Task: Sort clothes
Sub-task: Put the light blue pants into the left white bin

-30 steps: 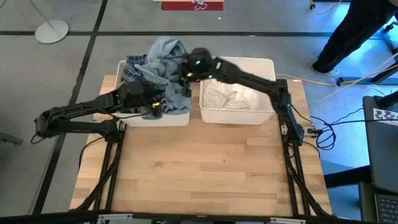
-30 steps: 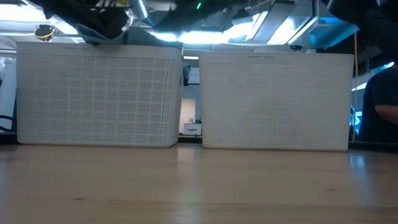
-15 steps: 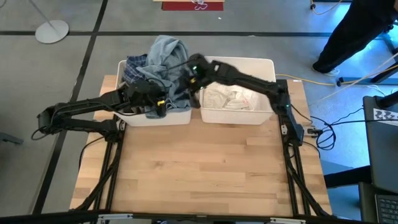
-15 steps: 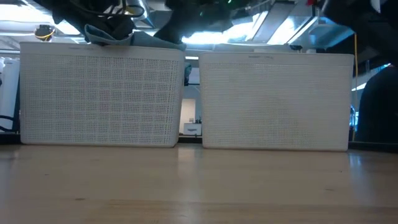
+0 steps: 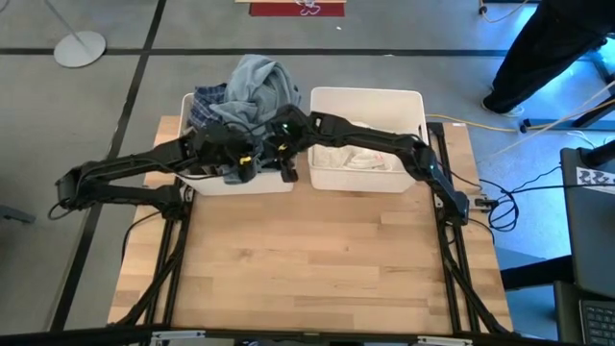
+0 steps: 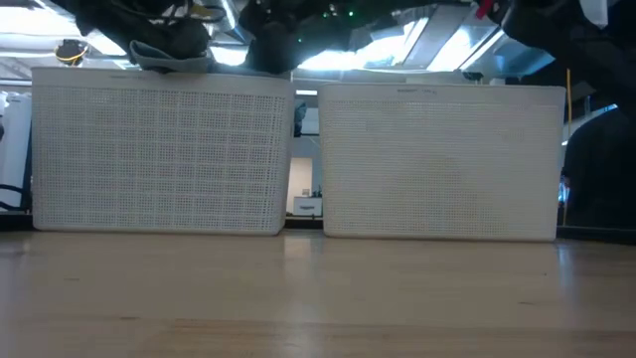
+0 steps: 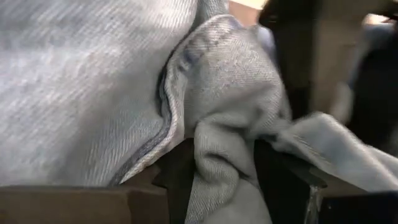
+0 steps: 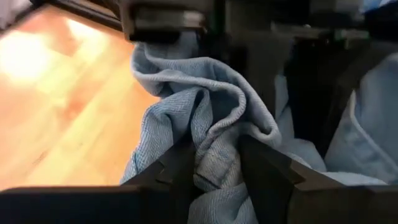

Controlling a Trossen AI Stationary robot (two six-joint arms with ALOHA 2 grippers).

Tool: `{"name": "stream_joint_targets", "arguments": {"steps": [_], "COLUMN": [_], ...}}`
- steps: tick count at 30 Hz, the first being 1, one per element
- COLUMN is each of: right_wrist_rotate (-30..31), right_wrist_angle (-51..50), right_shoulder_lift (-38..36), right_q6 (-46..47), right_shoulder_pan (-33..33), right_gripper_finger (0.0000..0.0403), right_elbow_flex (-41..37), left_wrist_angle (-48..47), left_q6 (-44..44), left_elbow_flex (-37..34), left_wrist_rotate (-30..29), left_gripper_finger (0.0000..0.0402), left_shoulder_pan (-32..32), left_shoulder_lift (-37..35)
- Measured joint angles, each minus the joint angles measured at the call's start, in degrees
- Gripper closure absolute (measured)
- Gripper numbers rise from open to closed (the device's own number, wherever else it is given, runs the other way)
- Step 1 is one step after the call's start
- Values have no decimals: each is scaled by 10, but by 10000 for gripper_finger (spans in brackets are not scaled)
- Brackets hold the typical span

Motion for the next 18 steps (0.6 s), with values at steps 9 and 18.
{"name": "stream_joint_targets", "arguments": {"steps": [9, 18], "right_wrist_rotate": [-51, -64], "right_wrist_angle": [-1, 4], "right_shoulder_lift": [50, 69], "right_q6": [24, 35], "right_shoulder_pan": [-13, -14], "right_gripper_finger": [269, 269], "right_elbow_flex": [1, 1], "left_wrist_angle": [-15, 15], "left_q6": [1, 64], "left_elbow_flex": [31, 30], "left_wrist_rotate": [-27, -163], "left_gripper_finger": [243, 243], "left_shoulder_pan": [-13, -11], "left_shoulder_lift": [-97, -105]}}
